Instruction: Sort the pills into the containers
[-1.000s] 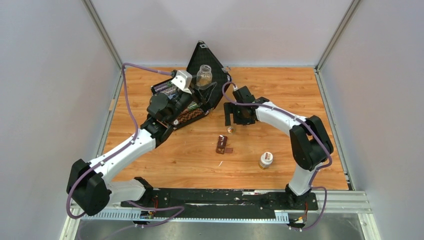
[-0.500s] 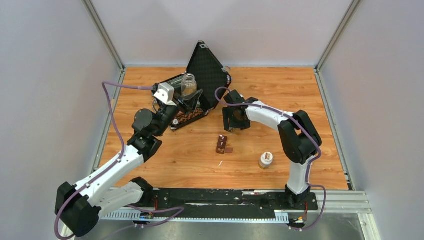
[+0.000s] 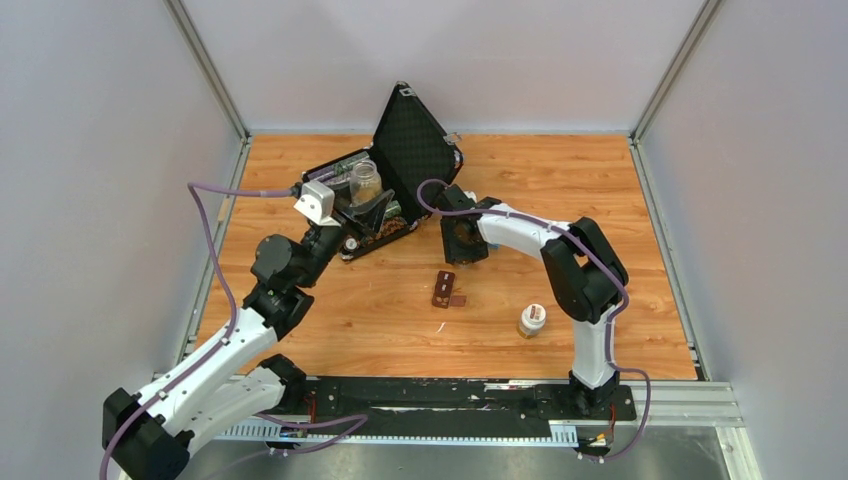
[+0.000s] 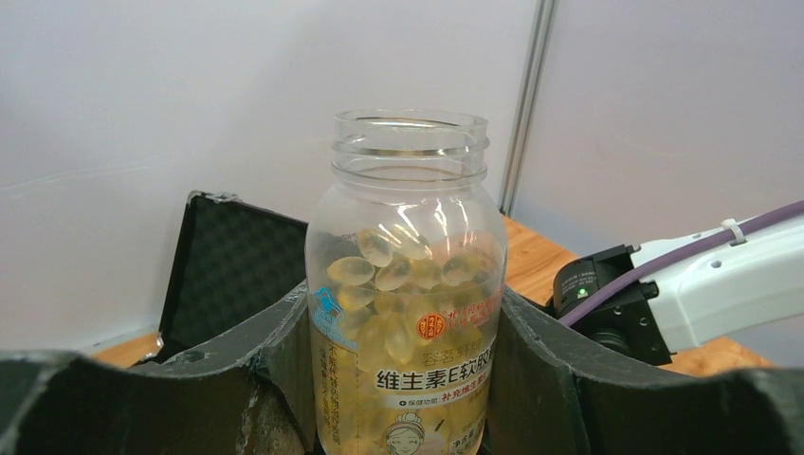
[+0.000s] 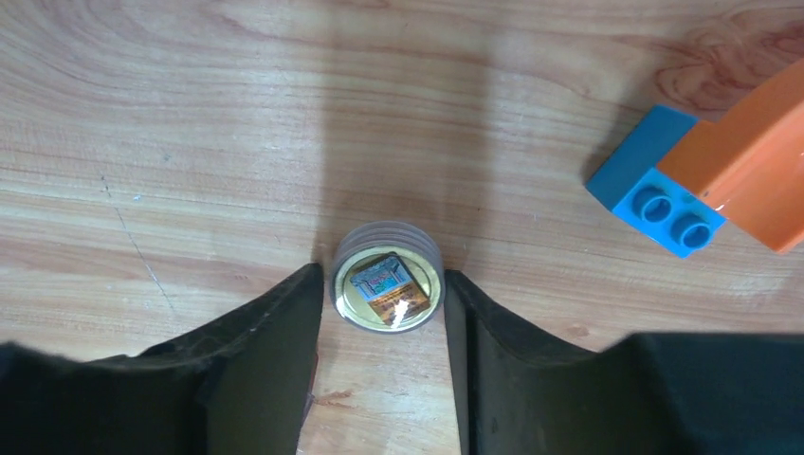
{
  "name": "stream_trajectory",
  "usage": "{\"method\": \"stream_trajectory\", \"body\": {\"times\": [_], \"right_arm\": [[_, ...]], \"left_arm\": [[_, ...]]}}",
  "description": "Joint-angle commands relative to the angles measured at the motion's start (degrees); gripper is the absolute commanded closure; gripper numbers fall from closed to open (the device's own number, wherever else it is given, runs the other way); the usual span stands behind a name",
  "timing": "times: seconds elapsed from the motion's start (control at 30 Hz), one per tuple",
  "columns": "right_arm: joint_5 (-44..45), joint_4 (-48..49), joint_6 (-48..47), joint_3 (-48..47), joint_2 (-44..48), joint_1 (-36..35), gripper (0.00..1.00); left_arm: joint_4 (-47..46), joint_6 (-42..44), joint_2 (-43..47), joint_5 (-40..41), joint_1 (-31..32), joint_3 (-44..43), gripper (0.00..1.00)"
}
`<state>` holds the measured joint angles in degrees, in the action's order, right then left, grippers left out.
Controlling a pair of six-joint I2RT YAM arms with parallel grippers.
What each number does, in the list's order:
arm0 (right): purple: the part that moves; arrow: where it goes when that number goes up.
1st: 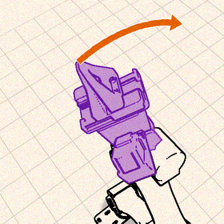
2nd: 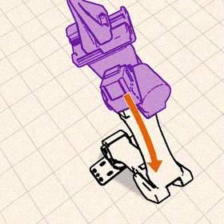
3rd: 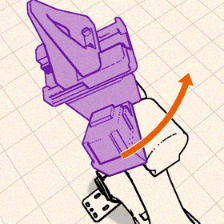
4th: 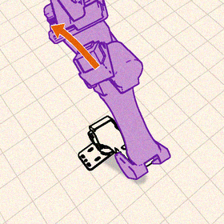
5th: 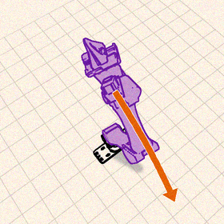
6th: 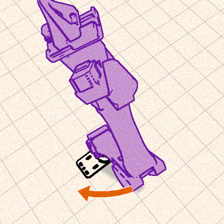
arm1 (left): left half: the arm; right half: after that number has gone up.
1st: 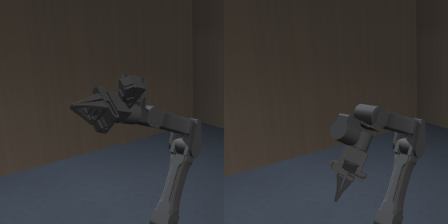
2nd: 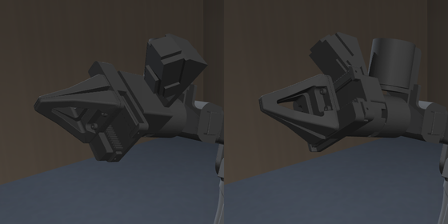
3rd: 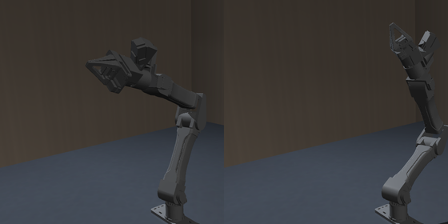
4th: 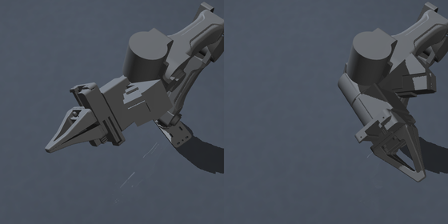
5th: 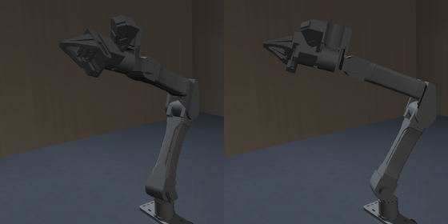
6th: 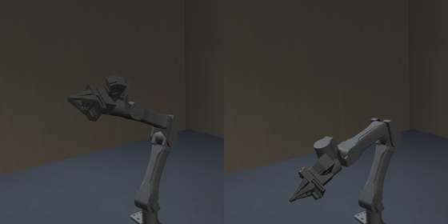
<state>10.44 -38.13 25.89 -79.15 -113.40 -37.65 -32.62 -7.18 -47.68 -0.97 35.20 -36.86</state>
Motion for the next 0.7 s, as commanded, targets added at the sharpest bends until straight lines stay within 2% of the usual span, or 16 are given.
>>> {"method": "stream_trajectory", "body": {"times": [0.0,0.1,0.3,0.4,0.5,0.67], "right_arm": [[1.65,-2.19,1.65,-1.29,-0.14,-0.23,0.53],[0.69,-2.46,0.93,-0.98,1.28,-0.15,0.64],[-3.23,-2.9,-4.42,-0.98,6.97,2.22,0.67],[-10.27,-3.61,-6.46,-0.73,12.33,6.05,0.67],[-21.43,-3.71,-7.33,0.08,19.18,10.67,0.66],[-34.25,-3.71,-9.22,-1.51,28.45,14.38,0.66]], "left_arm": [[-0.97,-0.04,0.79,0.44,-0.22,0.26,1.0],[-0.78,-0.3,0.86,0.16,-0.21,0.81,1.0],[-0.68,-0.98,-0.58,-2.88,-0.19,2.21,0.99],[-2.36,-0.7,-2.64,-6.85,-0.15,3.24,0.98],[-3.04,1.19,-4.65,-10.54,-0.22,3.35,0.99],[-5.57,10.29,-8.47,-19.67,-0.21,3.84,1.0]]}}
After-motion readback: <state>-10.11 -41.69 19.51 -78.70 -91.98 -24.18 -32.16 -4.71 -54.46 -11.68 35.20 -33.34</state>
